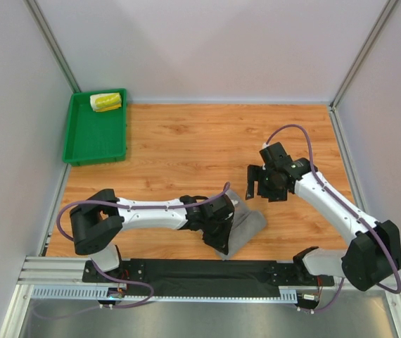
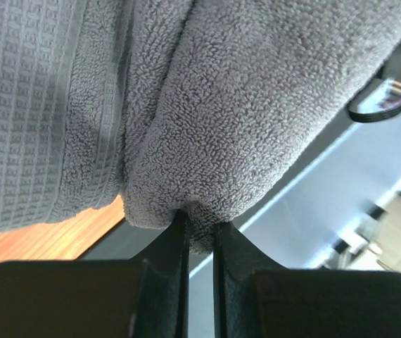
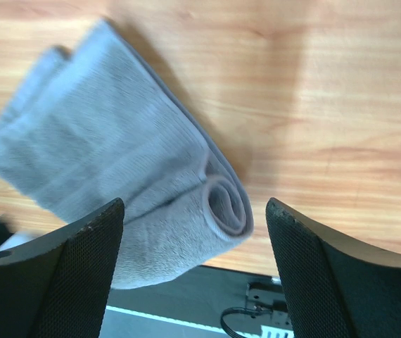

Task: Roll the towels
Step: Roll the towel

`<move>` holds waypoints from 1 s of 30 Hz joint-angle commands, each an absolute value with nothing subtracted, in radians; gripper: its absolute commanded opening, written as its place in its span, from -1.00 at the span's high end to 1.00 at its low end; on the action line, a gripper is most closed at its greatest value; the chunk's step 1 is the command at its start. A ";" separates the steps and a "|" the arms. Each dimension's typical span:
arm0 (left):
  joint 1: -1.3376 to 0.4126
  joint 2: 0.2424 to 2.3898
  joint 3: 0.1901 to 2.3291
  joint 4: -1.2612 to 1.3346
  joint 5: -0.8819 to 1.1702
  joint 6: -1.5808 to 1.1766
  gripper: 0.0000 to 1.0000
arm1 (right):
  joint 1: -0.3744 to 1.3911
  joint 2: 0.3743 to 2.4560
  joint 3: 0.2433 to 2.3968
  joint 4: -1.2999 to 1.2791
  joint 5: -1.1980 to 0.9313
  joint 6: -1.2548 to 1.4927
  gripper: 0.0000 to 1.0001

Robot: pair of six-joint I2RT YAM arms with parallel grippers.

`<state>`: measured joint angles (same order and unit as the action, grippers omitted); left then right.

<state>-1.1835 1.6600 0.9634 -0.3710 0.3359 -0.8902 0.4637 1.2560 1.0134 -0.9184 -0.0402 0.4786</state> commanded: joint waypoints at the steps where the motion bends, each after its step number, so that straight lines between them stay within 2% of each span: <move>1: -1.141 1.615 0.902 -0.273 0.498 -0.956 1.00 | 0.460 1.171 1.031 -0.871 -0.124 0.488 -0.65; 9: -1.017 1.600 0.824 -0.124 0.650 -1.040 1.00 | 0.462 0.938 0.815 -0.669 -0.388 0.558 -0.66; 15: -0.928 1.634 0.793 -0.063 0.727 -1.072 1.00 | 0.462 0.822 0.675 -0.595 -0.402 0.644 -0.68; 30: -0.801 1.773 0.741 0.098 0.870 -1.111 1.00 | 0.463 0.929 0.465 -0.345 -0.414 0.738 -0.68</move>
<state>-0.8253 1.7428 0.7673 0.0360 0.8623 -1.0782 0.4633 0.9070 0.4835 -0.4686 -0.3962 0.7078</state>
